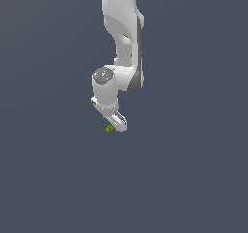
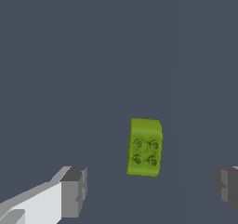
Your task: Pick up the object and move it to a goal position.
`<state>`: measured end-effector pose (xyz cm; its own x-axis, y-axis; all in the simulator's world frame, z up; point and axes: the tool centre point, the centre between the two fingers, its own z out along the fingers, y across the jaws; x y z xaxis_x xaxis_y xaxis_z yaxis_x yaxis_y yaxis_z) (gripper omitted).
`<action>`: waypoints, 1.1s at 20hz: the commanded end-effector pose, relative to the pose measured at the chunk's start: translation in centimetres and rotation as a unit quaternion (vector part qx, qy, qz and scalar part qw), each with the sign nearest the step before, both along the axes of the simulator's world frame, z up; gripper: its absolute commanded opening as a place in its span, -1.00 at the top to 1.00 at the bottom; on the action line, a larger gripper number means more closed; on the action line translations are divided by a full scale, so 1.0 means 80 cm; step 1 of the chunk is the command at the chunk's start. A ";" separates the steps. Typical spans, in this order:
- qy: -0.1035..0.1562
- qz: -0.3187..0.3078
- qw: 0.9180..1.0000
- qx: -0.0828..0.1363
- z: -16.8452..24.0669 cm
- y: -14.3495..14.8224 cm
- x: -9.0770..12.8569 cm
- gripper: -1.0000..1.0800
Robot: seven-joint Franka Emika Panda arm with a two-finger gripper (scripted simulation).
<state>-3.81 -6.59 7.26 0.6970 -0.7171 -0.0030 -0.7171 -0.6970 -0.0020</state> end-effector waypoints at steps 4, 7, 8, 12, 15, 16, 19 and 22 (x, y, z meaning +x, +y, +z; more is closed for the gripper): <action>0.000 -0.033 0.999 -0.001 -0.010 -0.004 -0.005 -0.92; 0.000 -0.040 0.999 -0.002 -0.012 -0.005 -0.006 -0.92; 0.000 -0.040 0.999 -0.002 -0.013 -0.005 -0.006 -0.92; 0.000 -0.038 0.999 -0.002 -0.016 -0.005 -0.006 -0.92; 0.000 -0.038 0.999 -0.002 -0.027 -0.005 -0.007 -0.92; 0.000 -0.038 0.999 -0.002 -0.032 -0.005 -0.007 -0.92; 0.000 -0.039 0.999 -0.002 -0.052 -0.005 -0.008 -0.92; 0.000 -0.040 0.999 -0.002 -0.067 -0.005 -0.008 -0.92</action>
<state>-4.45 -6.98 2.52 0.6379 -0.7702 -0.0008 -0.7702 -0.6379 0.0007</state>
